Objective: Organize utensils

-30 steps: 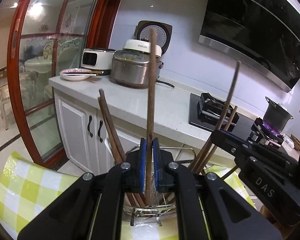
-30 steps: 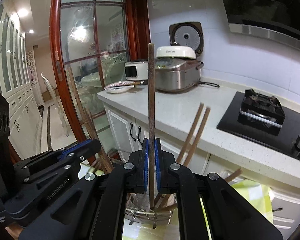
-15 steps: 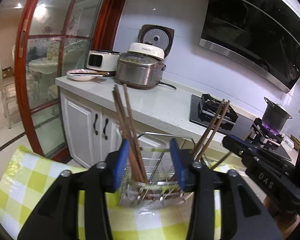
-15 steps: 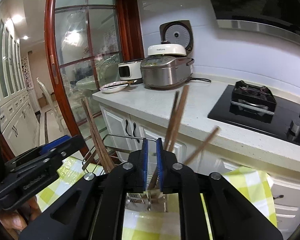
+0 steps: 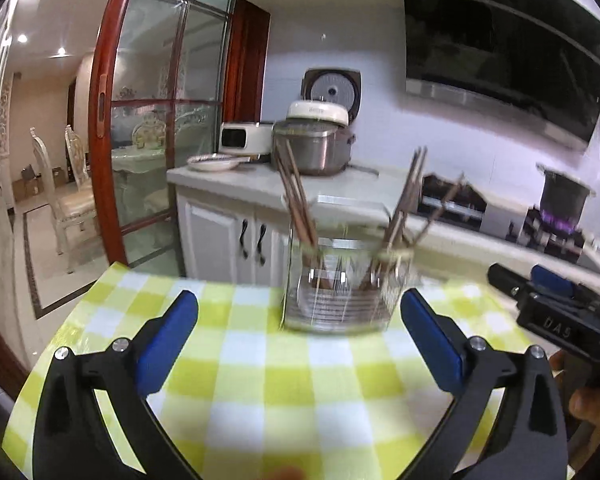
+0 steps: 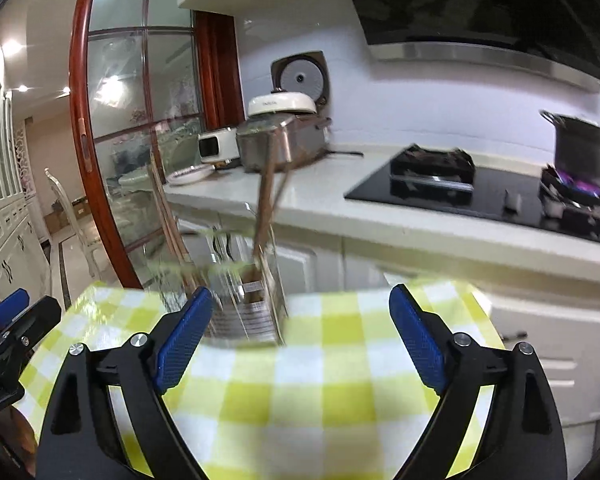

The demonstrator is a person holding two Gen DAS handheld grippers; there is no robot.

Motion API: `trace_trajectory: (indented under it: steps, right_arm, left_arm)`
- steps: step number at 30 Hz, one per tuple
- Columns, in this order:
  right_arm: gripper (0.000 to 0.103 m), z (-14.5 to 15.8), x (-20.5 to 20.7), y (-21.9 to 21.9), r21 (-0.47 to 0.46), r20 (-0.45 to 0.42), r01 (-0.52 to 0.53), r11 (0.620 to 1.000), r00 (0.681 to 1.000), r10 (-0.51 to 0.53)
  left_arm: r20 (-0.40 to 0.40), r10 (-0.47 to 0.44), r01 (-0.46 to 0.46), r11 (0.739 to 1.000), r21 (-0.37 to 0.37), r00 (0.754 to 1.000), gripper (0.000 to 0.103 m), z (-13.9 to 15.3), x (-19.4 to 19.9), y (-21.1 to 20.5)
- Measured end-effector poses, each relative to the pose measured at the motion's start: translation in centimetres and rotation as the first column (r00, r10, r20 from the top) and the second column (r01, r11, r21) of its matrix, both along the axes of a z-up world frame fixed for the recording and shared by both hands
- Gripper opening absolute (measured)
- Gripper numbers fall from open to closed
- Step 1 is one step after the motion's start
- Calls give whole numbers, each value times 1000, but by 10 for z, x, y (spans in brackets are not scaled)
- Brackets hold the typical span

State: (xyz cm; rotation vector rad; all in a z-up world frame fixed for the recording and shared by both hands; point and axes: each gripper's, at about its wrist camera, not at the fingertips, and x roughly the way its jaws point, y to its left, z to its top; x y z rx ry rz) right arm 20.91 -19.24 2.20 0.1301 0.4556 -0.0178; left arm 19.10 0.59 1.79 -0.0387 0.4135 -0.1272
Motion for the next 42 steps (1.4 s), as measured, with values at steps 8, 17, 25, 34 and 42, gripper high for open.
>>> trace_trajectory:
  steps: [8,17,25,34,42]
  right_arm:
    - [84,-20,-28,-4,-40,-45,-5,999,999,3]
    - [84,-20,-38,-3,-51,-47,-12,999,999,10]
    - [84,-18,-38,-2,-52,-41,-19,998,999,17]
    - [84,-18,-37,-4,-49,-40,-18,999,999,16]
    - [84,-17,-38,-4,-49,-38,-16,999,999,14]
  left_arm:
    - [-44,-41,42,999,25,998,98,-11,-27,-10]
    - [-34,-26,27,999,32,999,98,-8,-33,-12]
    - [-39,-24,26,999,37,999,98,-11,-29,-13]
    - [-44,-29,31,999,30,999,98,-11,-27,-12]
    - [-44,-30,31,999,28,999,98,-12,-25,-13]
